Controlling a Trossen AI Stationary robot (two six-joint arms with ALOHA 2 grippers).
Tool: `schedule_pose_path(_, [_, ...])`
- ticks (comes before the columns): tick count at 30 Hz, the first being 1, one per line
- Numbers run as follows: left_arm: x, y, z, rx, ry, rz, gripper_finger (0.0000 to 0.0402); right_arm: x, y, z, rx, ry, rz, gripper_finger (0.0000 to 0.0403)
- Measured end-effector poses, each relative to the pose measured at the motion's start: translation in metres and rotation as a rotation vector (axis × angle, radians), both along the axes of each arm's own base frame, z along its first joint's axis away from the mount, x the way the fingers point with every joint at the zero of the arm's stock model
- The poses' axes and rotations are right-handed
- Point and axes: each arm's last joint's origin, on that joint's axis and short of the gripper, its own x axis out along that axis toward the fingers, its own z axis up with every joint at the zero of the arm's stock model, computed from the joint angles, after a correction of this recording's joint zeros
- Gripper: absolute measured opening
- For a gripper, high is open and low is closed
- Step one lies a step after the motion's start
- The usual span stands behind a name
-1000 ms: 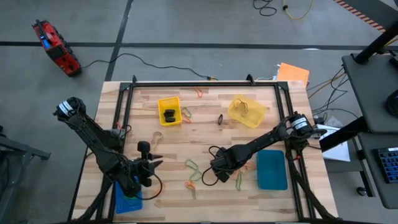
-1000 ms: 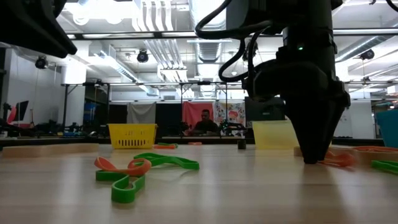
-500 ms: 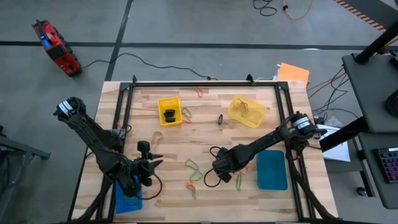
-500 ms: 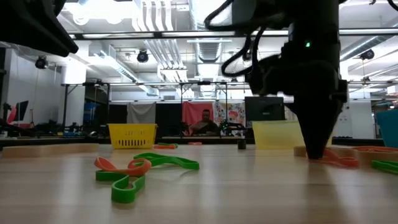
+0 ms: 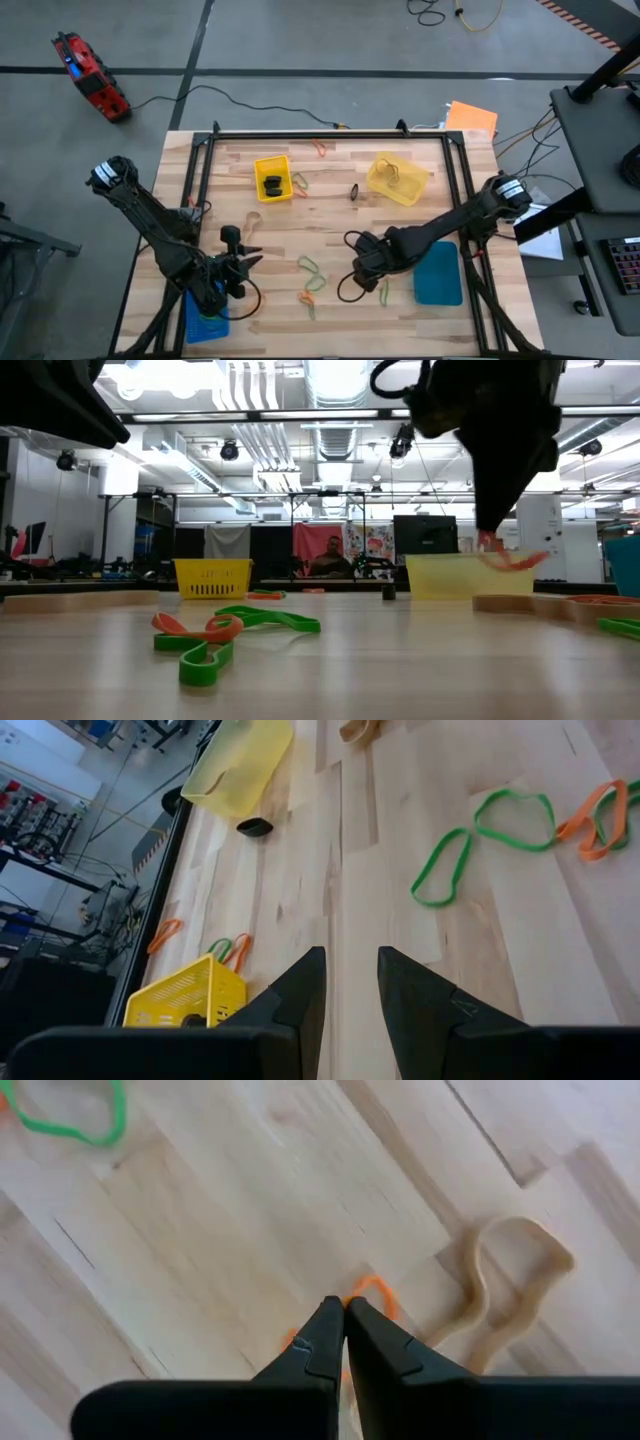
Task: Sort rubber bands into baskets
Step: Put the orange rubber band into the right blue bin
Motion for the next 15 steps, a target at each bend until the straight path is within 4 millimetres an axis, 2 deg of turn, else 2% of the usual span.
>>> schedule_pose_path(9, [0.002,0.002,0.0,0.0,0.0,0.013,0.0079,-0.05,-0.006,0.03,-0.053,0.225,-0.144,0.0008])
schedule_pose_path(15, [0.005,0.005,0.0,-0.001,-0.001,0.032,0.0079,-0.073,-0.007,0.056,-0.028,0.185,-0.186,0.0008])
